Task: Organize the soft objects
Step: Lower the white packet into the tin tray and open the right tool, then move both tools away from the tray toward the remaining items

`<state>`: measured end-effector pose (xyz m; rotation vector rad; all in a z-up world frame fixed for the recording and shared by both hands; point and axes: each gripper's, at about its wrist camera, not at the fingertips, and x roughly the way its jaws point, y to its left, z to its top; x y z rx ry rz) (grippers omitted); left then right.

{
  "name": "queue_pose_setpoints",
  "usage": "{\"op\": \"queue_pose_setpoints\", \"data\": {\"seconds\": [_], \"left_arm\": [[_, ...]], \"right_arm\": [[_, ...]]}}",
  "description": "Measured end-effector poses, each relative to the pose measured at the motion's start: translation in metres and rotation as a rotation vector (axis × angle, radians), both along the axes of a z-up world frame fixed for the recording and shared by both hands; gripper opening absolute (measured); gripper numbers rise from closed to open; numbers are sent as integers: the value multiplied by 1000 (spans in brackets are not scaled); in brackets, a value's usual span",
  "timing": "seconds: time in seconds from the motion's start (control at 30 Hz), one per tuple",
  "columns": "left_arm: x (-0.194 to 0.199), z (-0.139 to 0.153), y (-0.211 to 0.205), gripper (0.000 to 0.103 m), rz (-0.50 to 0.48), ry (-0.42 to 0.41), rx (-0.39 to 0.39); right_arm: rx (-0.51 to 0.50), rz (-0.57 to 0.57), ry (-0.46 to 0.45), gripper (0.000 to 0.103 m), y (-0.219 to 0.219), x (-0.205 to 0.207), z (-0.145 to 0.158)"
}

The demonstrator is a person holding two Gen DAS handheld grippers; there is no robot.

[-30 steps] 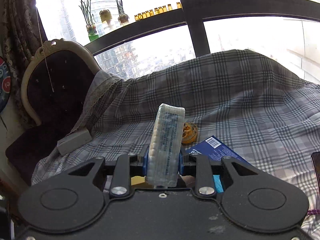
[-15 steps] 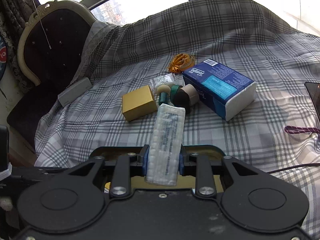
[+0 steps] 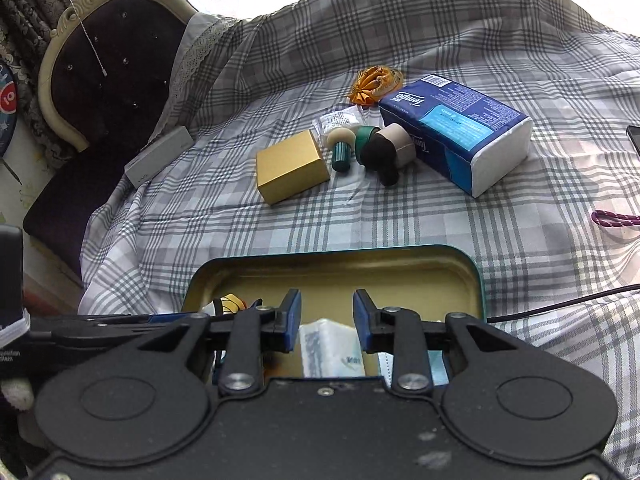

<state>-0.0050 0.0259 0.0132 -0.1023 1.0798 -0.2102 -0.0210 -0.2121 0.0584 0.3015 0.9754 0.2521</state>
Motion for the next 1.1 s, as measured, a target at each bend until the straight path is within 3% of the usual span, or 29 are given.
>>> {"op": "queue_pose_setpoints", "data": {"seconds": [0.53, 1.1], "left_arm": [[-1, -1, -3, 45, -8, 12, 10], [11, 8, -6, 45, -18, -39, 45]], "right_arm": [[-1, -19, 16, 29, -5, -2, -4], [-63, -21, -24, 33, -6, 9, -2]]}}
